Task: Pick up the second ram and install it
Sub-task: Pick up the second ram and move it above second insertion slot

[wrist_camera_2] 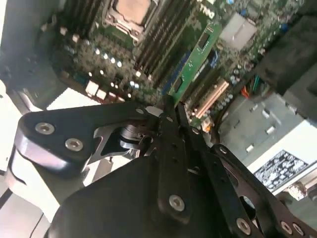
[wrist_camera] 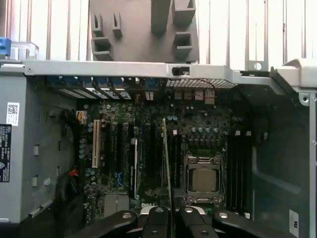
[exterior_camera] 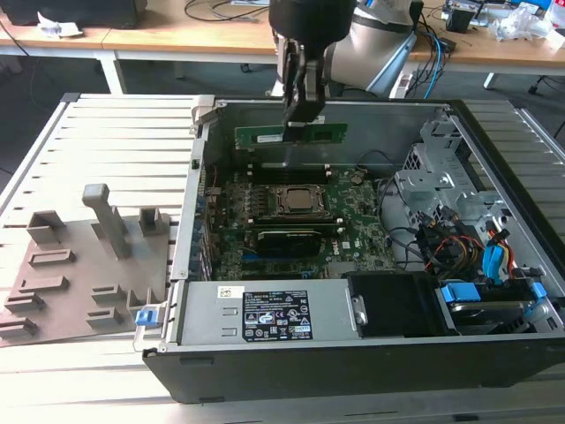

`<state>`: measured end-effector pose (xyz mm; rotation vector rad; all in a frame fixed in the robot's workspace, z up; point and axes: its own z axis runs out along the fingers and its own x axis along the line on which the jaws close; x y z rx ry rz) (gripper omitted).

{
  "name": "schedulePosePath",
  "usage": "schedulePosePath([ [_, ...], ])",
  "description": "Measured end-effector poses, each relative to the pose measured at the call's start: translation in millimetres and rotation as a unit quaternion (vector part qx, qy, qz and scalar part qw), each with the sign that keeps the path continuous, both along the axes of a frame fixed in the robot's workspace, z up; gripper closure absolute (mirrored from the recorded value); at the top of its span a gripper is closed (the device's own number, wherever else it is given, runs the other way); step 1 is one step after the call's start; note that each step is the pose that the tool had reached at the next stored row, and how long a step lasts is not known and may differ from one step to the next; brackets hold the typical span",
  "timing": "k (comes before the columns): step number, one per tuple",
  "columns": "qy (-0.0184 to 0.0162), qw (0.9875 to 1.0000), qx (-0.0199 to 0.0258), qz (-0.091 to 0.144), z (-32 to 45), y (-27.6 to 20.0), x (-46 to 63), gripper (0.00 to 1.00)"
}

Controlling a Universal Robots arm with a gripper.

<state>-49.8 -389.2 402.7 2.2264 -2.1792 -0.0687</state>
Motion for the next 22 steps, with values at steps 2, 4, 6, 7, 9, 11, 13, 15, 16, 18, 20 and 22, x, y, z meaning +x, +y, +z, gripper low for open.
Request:
schedulePosePath([
  [2,0.0007,1.0,0.0,0.0,-0.9,7.7,9.3,0.86],
  [4,0.0012,1.0,-0.0002,0.0,-2.1,11.1,15.4,0.86],
  [6,0.0024,1.0,-0.0005,0.0,-4.2,17.4,29.5,0.86],
  [7,0.0031,1.0,-0.0007,0.0,-5.4,19.4,34.9,0.86],
  [9,0.0045,1.0,-0.0014,0.0,-8.9,23.2,46.8,0.86],
  [11,0.0052,1.0,-0.0015,0.0,-15.2,24.1,52.3,0.86],
  [13,0.0052,1.0,-0.0015,0.0,-20.4,23.9,52.4,0.86],
  [15,0.0052,1.0,-0.0015,0.0,-24.8,23.0,52.4,0.86],
  [16,0.0052,1.0,-0.0016,0.0,-26.7,22.7,52.5,0.86],
  [18,0.0053,1.0,-0.0015,0.0,-31.1,22.4,52.6,0.86],
  [20,0.0052,1.0,-0.0015,0.0,-35.0,22.4,52.8,0.86],
  [22,0.0053,1.0,-0.0016,0.0,-37.3,22.4,52.8,0.86],
])
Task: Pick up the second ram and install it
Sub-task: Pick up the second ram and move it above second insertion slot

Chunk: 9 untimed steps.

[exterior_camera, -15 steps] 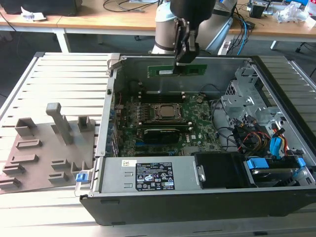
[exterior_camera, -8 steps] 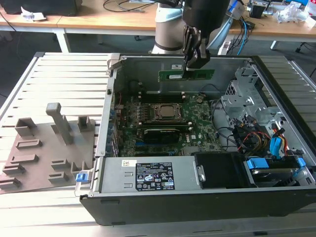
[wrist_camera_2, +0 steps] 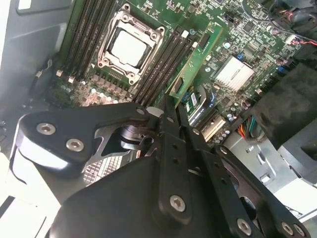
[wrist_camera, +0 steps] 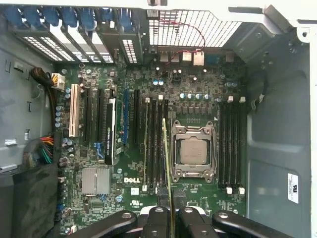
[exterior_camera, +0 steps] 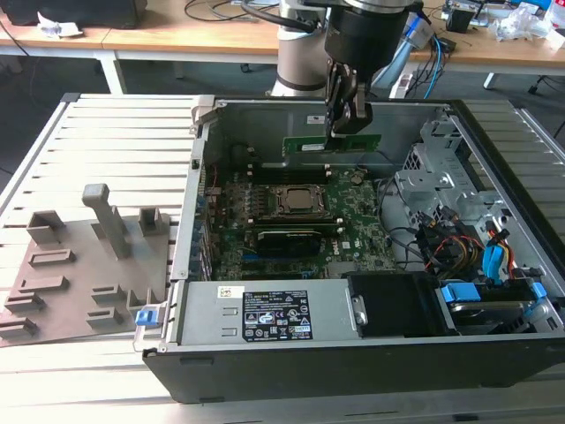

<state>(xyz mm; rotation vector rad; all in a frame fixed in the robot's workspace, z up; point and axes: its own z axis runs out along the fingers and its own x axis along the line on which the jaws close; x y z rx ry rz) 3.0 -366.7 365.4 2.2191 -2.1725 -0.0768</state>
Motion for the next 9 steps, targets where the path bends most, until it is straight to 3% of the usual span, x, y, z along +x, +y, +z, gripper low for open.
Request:
schedulePosePath([
  [9,0.0,1.0,0.0,0.0,-0.4,0.0,0.0,0.86],
])
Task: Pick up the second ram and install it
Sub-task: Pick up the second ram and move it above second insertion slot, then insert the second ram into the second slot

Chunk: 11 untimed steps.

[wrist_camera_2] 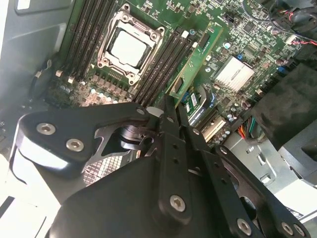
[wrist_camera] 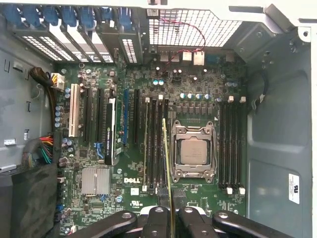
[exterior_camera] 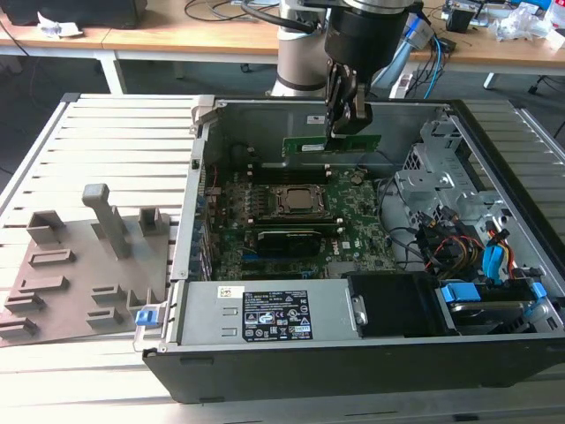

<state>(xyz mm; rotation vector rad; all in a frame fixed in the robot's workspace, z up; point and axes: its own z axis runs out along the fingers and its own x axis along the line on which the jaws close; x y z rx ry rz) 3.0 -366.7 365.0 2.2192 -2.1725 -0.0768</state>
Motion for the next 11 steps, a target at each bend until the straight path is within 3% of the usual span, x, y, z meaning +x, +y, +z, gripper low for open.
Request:
schedulePosePath([
  [5,0.0,1.0,0.0001,0.0,-0.5,0.0,0.0,0.86],
  [7,0.0,0.9997,-0.0001,-0.025,-2.1,0.0,-0.1,0.86],
  [11,0.0001,0.9991,0.003,-0.042,-3.9,0.0,-0.9,0.86],
])
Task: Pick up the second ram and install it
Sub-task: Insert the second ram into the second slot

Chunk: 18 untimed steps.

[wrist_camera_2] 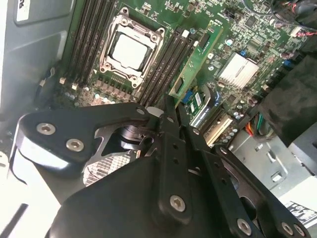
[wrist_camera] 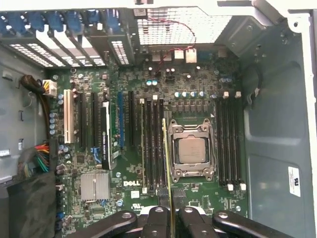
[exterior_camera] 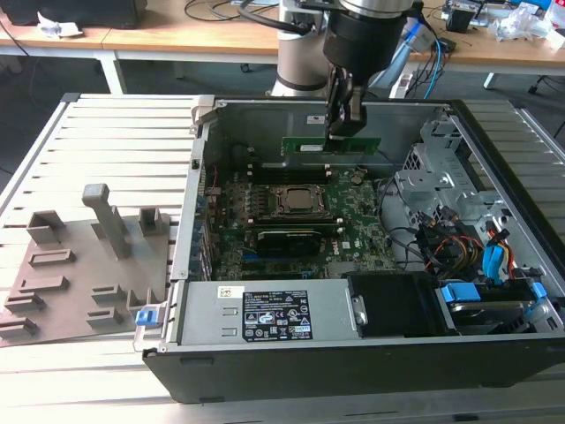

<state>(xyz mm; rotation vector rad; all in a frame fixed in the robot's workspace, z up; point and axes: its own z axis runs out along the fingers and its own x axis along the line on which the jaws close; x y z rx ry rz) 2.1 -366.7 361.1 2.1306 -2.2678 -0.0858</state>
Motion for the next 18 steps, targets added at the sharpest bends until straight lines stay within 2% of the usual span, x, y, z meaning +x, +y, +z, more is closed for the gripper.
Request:
schedulePosePath([
  [4,0.0,1.0,0.0002,-0.009,-2.6,-0.3,-0.4,0.86],
  [6,0.0,1.0,0.0003,-0.009,-10.7,-0.4,-0.4,0.86],
  [17,0.0,1.0,0.0002,-0.009,-24.8,-0.7,-0.4,0.86],
  [18,0.0,1.0,0.0003,-0.009,-28.1,-0.8,-0.4,0.86],
])
